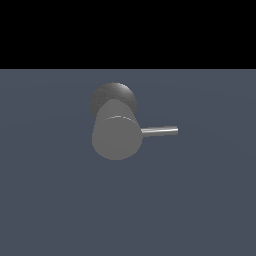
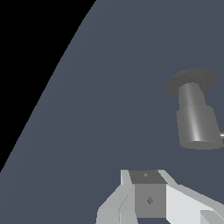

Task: Turn on the faucet by rotating a designated handle.

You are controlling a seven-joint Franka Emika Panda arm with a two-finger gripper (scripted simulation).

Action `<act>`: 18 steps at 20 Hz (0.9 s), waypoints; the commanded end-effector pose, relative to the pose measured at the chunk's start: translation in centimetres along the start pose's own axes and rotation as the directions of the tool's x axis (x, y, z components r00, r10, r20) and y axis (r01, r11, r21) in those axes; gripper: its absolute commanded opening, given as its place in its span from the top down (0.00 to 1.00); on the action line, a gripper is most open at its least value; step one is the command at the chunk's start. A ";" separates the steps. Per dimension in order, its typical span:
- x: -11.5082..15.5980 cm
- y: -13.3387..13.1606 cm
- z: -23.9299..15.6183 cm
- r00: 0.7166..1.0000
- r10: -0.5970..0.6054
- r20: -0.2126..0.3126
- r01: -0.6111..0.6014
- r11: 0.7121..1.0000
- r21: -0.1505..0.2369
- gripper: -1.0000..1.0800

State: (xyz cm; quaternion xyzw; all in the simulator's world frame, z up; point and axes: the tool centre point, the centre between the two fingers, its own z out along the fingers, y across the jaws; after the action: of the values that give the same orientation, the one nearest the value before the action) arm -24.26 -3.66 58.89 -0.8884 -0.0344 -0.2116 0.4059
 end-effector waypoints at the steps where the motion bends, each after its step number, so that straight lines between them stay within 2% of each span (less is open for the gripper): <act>1: 0.1 0.0 -0.1 1.000 0.000 -0.005 0.000 1.000 0.008 1.00; 5: 0.4 -0.1 -0.7 1.000 0.001 -0.028 0.000 0.999 0.044 1.00; 11: 1.2 -0.1 -2.0 0.997 0.009 -0.083 0.002 0.992 0.127 1.00; 15: 2.0 0.1 -3.5 0.990 0.025 -0.137 0.004 0.977 0.211 1.00; 18: 2.8 0.5 -5.0 0.981 0.050 -0.189 0.008 0.956 0.292 1.00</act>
State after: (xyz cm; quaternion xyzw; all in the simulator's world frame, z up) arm -23.51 -7.21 62.12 -0.8092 -0.0200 -0.2757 0.5184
